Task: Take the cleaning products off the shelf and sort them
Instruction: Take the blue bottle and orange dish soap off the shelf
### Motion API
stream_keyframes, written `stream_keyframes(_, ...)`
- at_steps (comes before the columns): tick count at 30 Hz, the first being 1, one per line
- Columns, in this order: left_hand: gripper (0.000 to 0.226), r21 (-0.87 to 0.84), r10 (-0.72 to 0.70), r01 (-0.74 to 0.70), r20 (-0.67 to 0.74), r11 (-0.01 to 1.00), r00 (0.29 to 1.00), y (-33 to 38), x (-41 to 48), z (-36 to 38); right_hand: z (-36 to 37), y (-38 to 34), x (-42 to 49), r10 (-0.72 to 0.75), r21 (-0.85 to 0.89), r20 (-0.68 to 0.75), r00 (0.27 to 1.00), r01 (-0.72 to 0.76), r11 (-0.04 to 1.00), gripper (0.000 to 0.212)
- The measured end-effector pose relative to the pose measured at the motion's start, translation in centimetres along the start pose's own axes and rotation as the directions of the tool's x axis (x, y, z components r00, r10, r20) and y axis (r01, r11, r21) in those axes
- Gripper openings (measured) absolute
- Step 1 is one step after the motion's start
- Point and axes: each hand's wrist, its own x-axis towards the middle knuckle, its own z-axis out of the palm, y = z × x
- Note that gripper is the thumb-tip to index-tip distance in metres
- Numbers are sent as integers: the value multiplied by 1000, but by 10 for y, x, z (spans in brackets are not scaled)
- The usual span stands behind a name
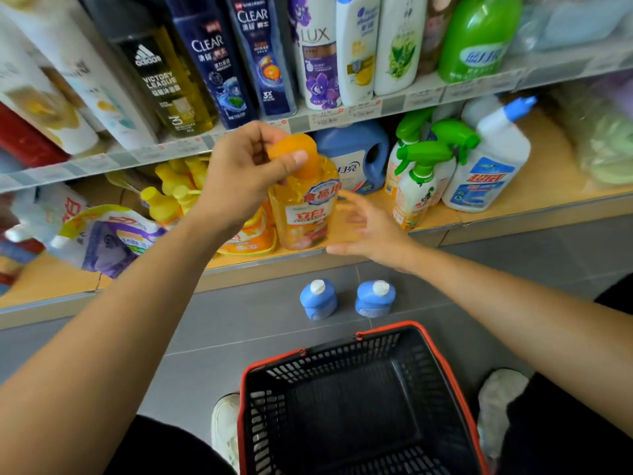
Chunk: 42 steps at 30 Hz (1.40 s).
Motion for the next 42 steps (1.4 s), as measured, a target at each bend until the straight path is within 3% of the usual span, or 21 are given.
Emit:
stream_keyframes(5, 9, -211, 71, -60, 47, 976, 996, 25, -26, -7, -1, -24, -23, -142, 81, 11, 990, 140, 987, 97)
stream_keyframes(8, 10, -243, 54, -34, 73, 970, 996, 27, -40, -7, 0, -26, -33, -183, 104, 11, 983, 181, 978, 95)
stream_keyframes(15, 22, 7, -27, 26, 177, 1000, 984, 20, -64, -17, -12, -12, -62, -196, -140, -12, 981, 192, 971, 88)
stream_keyframes(20, 29, 173, -130, 82, 290, 982, 948, 1, -83, -9, -26, -8, -71, -301, -466, -45, 953, 246, 850, 96)
stream_keyframes(23, 30, 393, 17, -113, 240, 913, 971, -9, -89, -7, -25, -8, -73, -371, -566, -67, 926, 271, 779, 95)
stream_keyframes(26, 32, 418, 153, -247, 245, 874, 957, -13, -91, -7, -27, -10, -69, -382, -581, -48, 923, 286, 762, 95)
stream_keyframes(30, 33, 396, 254, -388, 350, 832, 902, -12, -89, -12, -34, -11, -65, -258, -330, 48, 965, 259, 908, 94)
stream_keyframes(32, 36, 381, 251, -382, 350, 842, 902, -10, -88, -13, -33, -11, -64, -174, -167, 120, 977, 192, 967, 85)
stream_keyframes(38, 46, 108, 108, -134, 220, 985, 969, -8, -88, -10, -22, -14, -69, -135, 88, 272, 953, 115, 989, 75)
stream_keyframes(42, 49, -224, -8, 49, 181, 973, 983, -7, -83, -7, -16, -16, -72, -72, 280, 371, 926, -37, 959, 71)
